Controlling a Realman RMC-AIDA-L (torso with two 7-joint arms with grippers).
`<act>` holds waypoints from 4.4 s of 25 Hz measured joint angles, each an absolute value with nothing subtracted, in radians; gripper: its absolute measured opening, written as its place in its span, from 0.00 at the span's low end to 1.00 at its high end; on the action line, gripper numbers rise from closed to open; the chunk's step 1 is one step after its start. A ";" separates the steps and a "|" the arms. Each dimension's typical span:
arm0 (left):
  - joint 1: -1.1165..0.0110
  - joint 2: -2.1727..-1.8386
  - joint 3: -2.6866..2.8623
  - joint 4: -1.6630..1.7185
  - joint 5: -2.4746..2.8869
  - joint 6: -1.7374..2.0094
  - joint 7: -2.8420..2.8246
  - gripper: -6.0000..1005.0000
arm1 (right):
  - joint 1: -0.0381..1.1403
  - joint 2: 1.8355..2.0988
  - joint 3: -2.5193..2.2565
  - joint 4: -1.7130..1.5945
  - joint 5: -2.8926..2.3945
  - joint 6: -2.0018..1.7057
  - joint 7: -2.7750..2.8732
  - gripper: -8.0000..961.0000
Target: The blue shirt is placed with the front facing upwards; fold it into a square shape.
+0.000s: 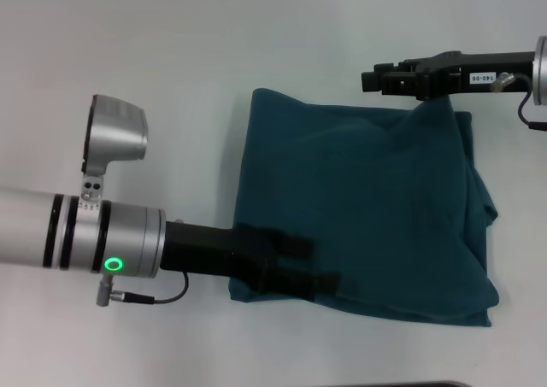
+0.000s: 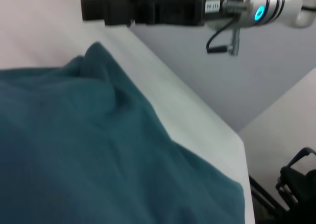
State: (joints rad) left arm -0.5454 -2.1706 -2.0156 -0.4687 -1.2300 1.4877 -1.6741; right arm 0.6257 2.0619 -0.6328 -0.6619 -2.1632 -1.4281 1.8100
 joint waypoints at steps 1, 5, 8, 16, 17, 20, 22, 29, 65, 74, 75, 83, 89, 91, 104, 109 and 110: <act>-0.545 -2.171 -2.016 -0.469 -1.230 1.488 -1.674 0.91 | 0.627 2.062 -0.633 -0.661 -2.164 -1.423 1.810 0.39; -0.549 -2.170 -1.995 -0.459 -1.229 1.482 -1.678 0.91 | 0.630 2.064 -0.641 -0.661 -2.166 -1.416 1.810 0.39; -0.549 -2.170 -1.986 -0.458 -1.229 1.482 -1.681 0.91 | 0.630 2.064 -0.644 -0.661 -2.166 -1.415 1.810 0.39; -0.551 -2.170 -1.951 -0.461 -1.234 1.495 -1.684 0.91 | 0.630 2.064 -0.644 -0.661 -2.166 -1.414 1.810 0.39; -0.551 -2.169 -1.953 -0.467 -1.236 1.511 -1.683 0.91 | 0.629 2.064 -0.644 -0.661 -2.166 -1.413 1.809 0.39; -0.551 -2.166 -1.957 -0.486 -1.242 1.570 -1.680 0.91 | 0.628 2.065 -0.644 -0.661 -2.166 -1.412 1.806 0.39; -0.551 -2.166 -1.958 -0.509 -1.243 1.629 -1.678 0.91 | 0.626 2.065 -0.644 -0.661 -2.166 -1.411 1.804 0.39; -0.557 -2.172 -1.957 -0.524 -1.252 1.640 -1.679 0.91 | 0.619 2.062 -0.644 -0.661 -2.165 -1.411 1.801 0.39; -0.618 -2.175 -1.840 -0.433 -1.445 1.444 -1.661 0.91 | 0.612 2.067 -0.644 -0.661 -2.164 -1.407 1.798 0.39; -0.628 -2.175 -1.731 -0.406 -1.485 1.321 -1.669 0.91 | 0.615 2.069 -0.644 -0.661 -2.161 -1.407 1.798 0.39; -0.629 -2.175 -1.715 -0.405 -1.485 1.318 -1.669 0.91 | 0.616 2.069 -0.644 -0.661 -2.161 -1.406 1.798 0.39; -0.623 -2.175 -1.696 -0.425 -1.489 1.352 -1.669 0.91 | 0.620 2.069 -0.644 -0.661 -2.163 -1.401 1.798 0.39; -0.604 -2.168 -1.740 -0.486 -1.513 1.447 -1.659 0.91 | 0.616 2.068 -0.646 -0.661 -2.166 -1.395 1.798 0.39; -0.597 -2.167 -1.771 -0.505 -1.513 1.449 -1.659 0.91 | 0.610 2.067 -0.647 -0.661 -2.167 -1.398 1.798 0.39; -0.614 -2.163 -1.921 -0.558 -1.513 1.305 -1.675 0.91 | 0.523 2.016 -0.608 -0.677 -2.147 -1.498 1.817 0.39; -0.645 -2.157 -1.922 -0.553 -1.503 1.189 -1.737 0.91 | 0.499 1.987 -0.605 -0.687 -2.150 -1.527 1.859 0.39; -0.649 -2.156 -1.922 -0.552 -1.501 1.173 -1.746 0.91 | 0.491 1.976 -0.604 -0.694 -2.150 -1.550 1.880 0.39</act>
State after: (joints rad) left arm -0.6486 -2.1561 -1.9216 -0.5522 -1.5007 1.1732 -1.7458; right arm 0.4914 1.9763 -0.6037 -0.6935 -2.1498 -1.5505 1.8803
